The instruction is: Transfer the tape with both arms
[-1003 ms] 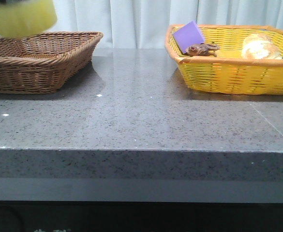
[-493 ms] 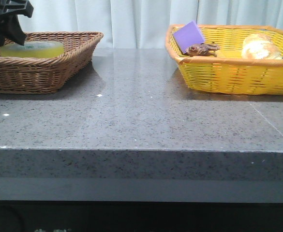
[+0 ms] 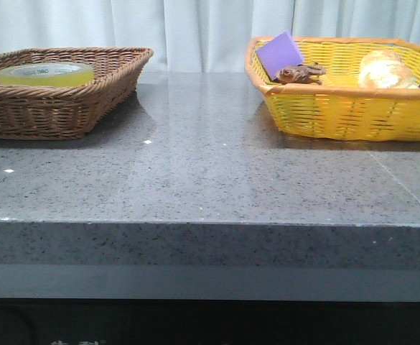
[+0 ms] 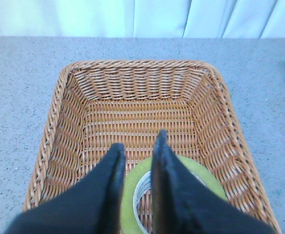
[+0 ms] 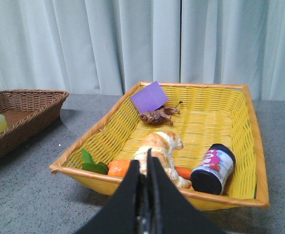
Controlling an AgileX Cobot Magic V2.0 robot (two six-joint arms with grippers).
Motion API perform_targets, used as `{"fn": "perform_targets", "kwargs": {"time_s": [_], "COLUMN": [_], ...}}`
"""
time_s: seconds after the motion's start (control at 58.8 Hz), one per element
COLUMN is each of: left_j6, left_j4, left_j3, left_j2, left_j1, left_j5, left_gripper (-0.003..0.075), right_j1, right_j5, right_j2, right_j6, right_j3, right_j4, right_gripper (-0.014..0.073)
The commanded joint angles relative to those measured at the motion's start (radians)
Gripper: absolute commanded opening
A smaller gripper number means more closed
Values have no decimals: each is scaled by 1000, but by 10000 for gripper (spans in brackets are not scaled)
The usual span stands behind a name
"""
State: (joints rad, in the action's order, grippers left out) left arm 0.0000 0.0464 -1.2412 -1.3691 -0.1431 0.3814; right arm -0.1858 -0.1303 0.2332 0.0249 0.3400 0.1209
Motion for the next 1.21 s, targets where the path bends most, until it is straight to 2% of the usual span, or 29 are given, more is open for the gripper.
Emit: {"fn": "perform_targets", "kwargs": {"time_s": [0.0, 0.136, 0.272, 0.544, 0.816, 0.986, 1.19], "left_j6": [-9, -9, -9, -9, -9, -9, -9], "left_j4": [-2, -2, -2, -2, -2, -2, -2], "left_j3": [47, 194, 331, 577, 751, 811, 820], "left_j2": [106, 251, 404, 769, 1099, 1211, 1219], "left_j1": [0, 0, 0, 0, 0, 0, 0], "left_j5": [-105, -174, -182, -130, -75, -57, -50], "left_gripper": [-22, -20, -20, -20, -20, -20, -20], "right_j1": [5, 5, 5, 5, 5, 5, 5], "right_j5": [93, 93, 93, 93, 93, 93, 93], "right_j2": [7, 7, 7, 7, 7, 7, 7], "right_j6": [3, 3, 3, 3, 3, 3, 3], "right_j3": [25, 25, 25, 25, 25, 25, 25], "right_j4": [-5, -5, -5, -5, -5, -5, -5], "right_gripper": [-92, -92, -92, -92, -92, -92, -92]}}
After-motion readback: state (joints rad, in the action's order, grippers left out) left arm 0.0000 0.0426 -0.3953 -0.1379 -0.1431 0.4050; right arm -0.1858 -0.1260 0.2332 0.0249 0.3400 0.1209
